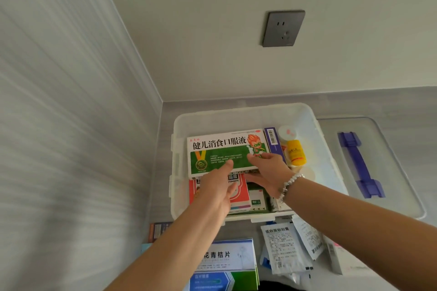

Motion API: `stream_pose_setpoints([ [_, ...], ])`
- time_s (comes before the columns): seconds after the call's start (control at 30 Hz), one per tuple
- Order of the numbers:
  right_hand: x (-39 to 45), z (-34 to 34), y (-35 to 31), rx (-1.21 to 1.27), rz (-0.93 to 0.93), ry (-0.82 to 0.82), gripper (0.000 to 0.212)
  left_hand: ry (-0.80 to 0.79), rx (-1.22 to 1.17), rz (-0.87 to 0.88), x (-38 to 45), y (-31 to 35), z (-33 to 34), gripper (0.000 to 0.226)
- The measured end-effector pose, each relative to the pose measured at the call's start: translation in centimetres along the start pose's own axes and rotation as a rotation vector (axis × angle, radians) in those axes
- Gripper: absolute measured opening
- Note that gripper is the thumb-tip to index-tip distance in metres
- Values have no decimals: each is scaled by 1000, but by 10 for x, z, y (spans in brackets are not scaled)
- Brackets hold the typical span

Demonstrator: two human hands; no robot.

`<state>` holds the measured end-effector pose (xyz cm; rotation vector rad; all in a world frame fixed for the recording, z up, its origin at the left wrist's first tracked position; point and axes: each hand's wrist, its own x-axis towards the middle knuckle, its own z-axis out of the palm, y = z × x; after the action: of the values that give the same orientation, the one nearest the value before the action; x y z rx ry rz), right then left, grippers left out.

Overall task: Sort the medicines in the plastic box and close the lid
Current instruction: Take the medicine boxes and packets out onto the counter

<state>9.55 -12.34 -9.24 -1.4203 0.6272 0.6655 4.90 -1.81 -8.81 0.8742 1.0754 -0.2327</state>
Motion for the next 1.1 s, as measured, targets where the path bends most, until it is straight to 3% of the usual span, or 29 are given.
stream_pose_setpoints([
  [0.1, 0, -1, -1, -1, 52, 89, 54, -25, -107, -92, -1, 4, 0, 10],
  [0.3, 0, -2, -1, 38, 11, 126, 51, -46, -91, -199, 1, 10, 5, 17],
  [0.5, -5, -6, -4, 44, -11, 64, 45, -34, -218, -143, 3, 16, 6, 11],
  [0.7, -25, -26, -11, 18, -91, 5, 57, -80, -289, -66, -17, 13, 5, 6],
  [0.8, -40, -42, -12, -59, -134, -37, 44, -122, -254, 4, -34, 8, 5, 5],
  [0.9, -57, -57, -12, -156, -201, -76, 33, -181, -261, 95, -53, 1, 6, 11],
  [1.1, -91, -103, -10, -157, -446, -70, 38, -327, -232, 178, -100, -26, 19, 10],
])
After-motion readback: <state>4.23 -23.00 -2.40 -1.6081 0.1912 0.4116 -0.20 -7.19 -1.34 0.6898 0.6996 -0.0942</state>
